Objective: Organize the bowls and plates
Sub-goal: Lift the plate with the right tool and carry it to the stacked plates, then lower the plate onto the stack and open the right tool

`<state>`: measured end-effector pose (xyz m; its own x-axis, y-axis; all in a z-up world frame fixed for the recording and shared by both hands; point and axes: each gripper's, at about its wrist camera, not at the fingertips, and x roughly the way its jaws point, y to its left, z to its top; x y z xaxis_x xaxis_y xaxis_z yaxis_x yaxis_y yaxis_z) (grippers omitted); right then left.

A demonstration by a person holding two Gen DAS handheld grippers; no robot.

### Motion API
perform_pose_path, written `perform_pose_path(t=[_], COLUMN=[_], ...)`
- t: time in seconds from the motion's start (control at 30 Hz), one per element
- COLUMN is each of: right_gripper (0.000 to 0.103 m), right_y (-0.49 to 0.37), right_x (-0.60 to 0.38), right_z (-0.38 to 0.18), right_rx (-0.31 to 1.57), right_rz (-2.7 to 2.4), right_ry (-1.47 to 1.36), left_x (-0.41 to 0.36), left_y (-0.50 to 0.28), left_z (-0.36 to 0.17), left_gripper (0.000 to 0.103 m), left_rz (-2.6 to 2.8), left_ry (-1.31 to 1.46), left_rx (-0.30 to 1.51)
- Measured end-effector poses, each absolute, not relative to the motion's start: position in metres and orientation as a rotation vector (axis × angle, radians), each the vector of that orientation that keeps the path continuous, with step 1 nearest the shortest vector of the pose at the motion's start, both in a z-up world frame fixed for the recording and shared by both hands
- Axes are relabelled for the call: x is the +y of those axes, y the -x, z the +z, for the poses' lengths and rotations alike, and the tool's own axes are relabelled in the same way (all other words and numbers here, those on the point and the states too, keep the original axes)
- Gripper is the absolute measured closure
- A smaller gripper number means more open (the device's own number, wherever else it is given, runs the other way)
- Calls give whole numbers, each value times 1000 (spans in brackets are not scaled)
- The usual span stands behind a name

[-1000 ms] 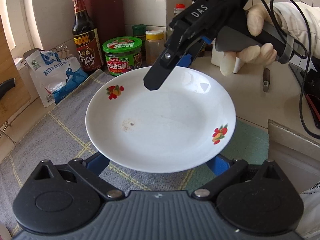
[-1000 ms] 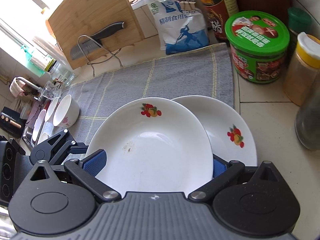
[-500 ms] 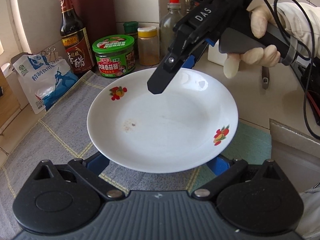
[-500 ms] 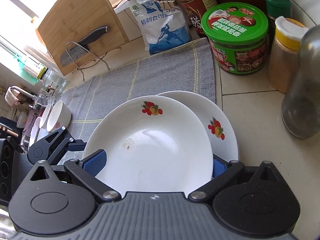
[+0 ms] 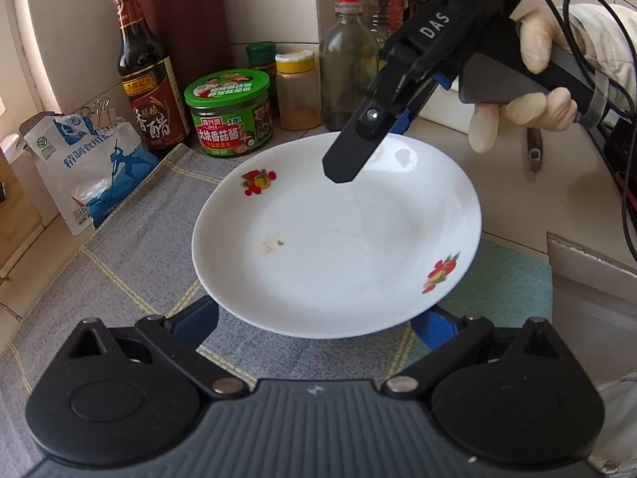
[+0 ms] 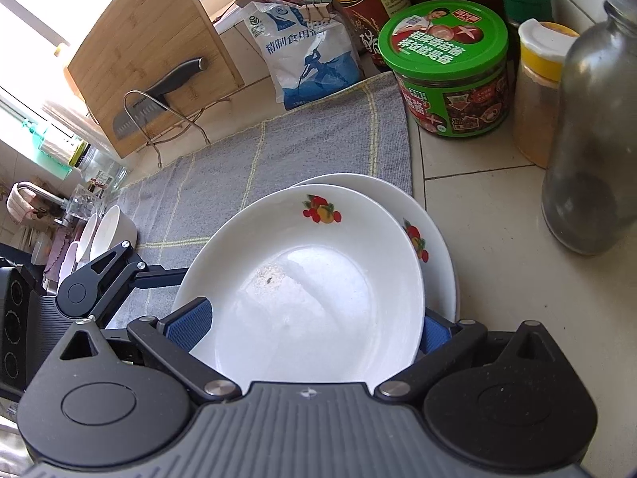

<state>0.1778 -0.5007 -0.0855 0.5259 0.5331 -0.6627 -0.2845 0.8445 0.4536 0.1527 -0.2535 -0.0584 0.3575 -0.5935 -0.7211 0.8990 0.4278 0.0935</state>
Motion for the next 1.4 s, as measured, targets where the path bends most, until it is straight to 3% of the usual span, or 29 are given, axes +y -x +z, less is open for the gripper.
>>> perform_pose_path(t=[0.8,1.4], right_gripper=[0,0], right_y=[-142,-124], right_x=[-498,-471], right_z=[-80,-89], right_rx=[852,862], right_rz=[407,244], right_ry=[-278,-151], left_x=[-248,-203], left_y=[-143,-136], left_z=[-56,-44], left_gripper=[1,1], left_rz=[-1025,-956], left_ry=[-546,-438], left_rx=[584,547])
